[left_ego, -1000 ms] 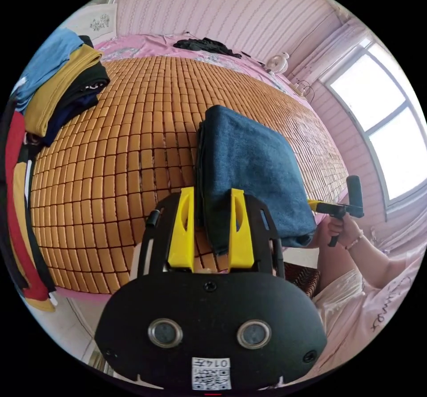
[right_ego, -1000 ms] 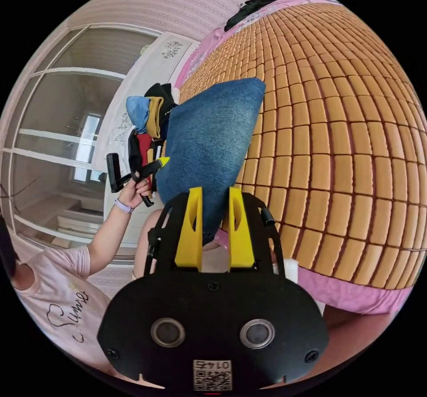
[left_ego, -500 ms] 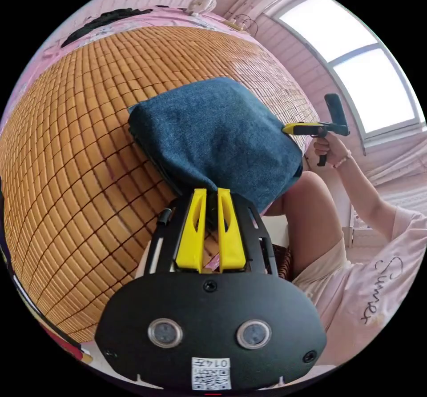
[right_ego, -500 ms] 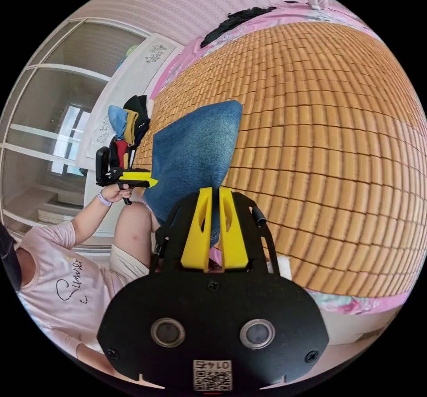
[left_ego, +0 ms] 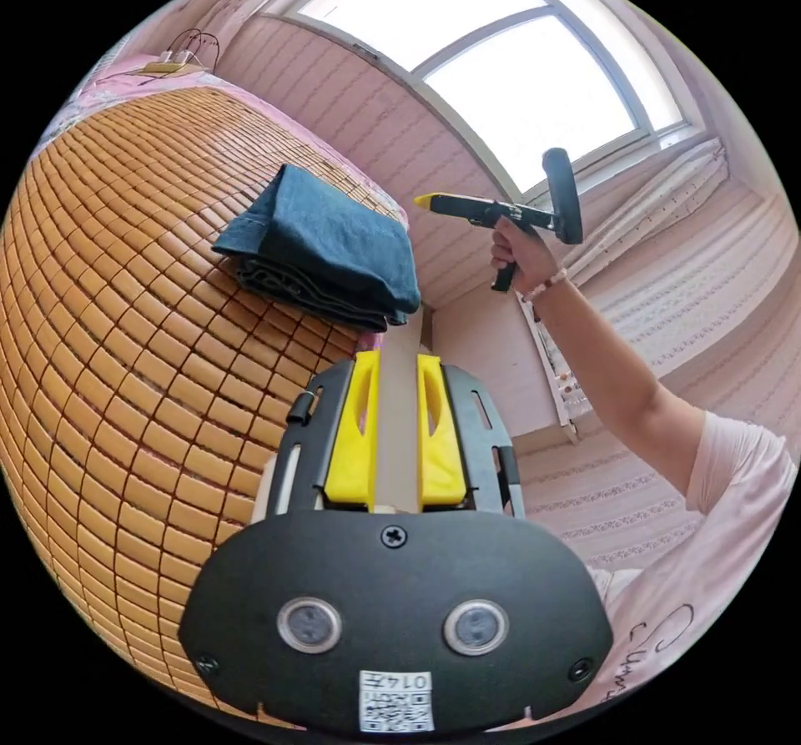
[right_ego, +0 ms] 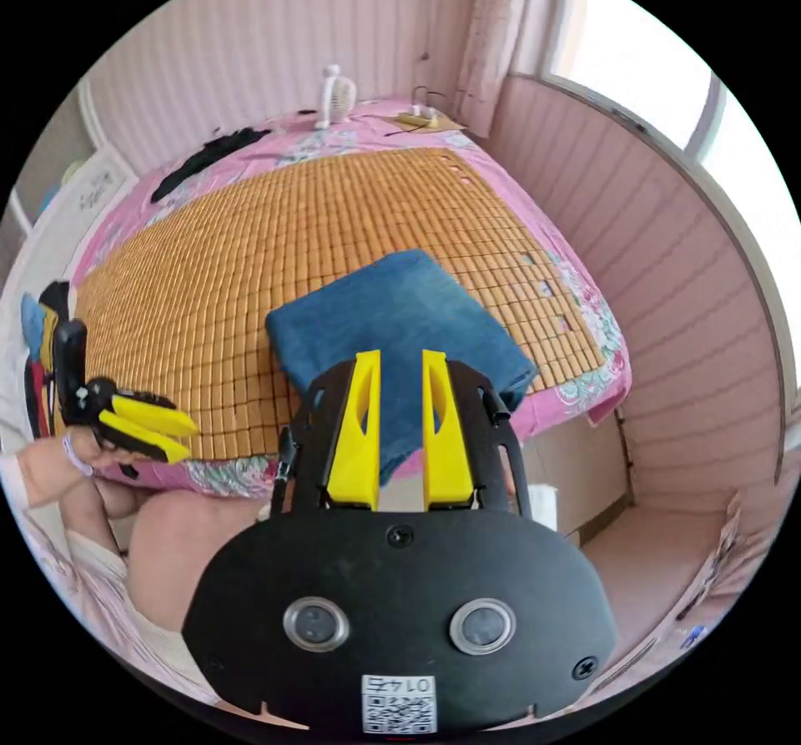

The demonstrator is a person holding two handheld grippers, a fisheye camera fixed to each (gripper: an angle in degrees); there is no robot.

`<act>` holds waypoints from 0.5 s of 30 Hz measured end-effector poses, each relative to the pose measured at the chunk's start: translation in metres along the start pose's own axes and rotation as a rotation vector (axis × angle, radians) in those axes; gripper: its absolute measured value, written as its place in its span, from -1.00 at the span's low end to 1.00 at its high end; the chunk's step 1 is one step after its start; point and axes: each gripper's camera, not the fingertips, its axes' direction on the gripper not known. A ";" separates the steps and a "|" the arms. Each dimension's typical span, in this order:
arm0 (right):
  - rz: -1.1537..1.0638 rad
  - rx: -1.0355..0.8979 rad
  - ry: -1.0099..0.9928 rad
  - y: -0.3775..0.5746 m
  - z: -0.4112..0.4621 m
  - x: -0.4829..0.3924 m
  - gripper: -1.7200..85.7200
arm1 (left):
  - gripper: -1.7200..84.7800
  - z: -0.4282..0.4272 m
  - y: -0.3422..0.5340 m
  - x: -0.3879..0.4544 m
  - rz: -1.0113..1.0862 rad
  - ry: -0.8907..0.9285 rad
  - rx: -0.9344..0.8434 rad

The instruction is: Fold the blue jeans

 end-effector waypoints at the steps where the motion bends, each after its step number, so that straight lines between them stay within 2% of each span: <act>1: -0.092 -0.017 0.018 0.004 0.017 -0.037 -0.72 | -0.81 -0.003 0.003 -0.002 -0.006 -0.010 0.003; 3: -0.192 -0.054 0.112 0.004 0.046 -0.083 -0.67 | -0.82 -0.013 0.015 -0.013 -0.064 -0.045 0.007; 5: -0.246 -0.103 0.288 -0.006 0.085 -0.122 -0.63 | -0.82 -0.022 0.024 -0.019 -0.096 -0.035 0.013; 8: -0.286 -0.162 0.400 -0.018 0.119 -0.145 -0.61 | -0.83 -0.040 0.041 -0.019 -0.109 -0.082 0.029; 12: -0.145 -0.155 0.303 -0.031 0.117 -0.132 -0.64 | -0.84 -0.052 0.055 -0.018 -0.134 -0.076 0.030; 15: -0.095 -0.204 0.391 -0.037 0.128 -0.118 -0.65 | -0.84 -0.061 0.061 -0.010 -0.131 -0.043 0.027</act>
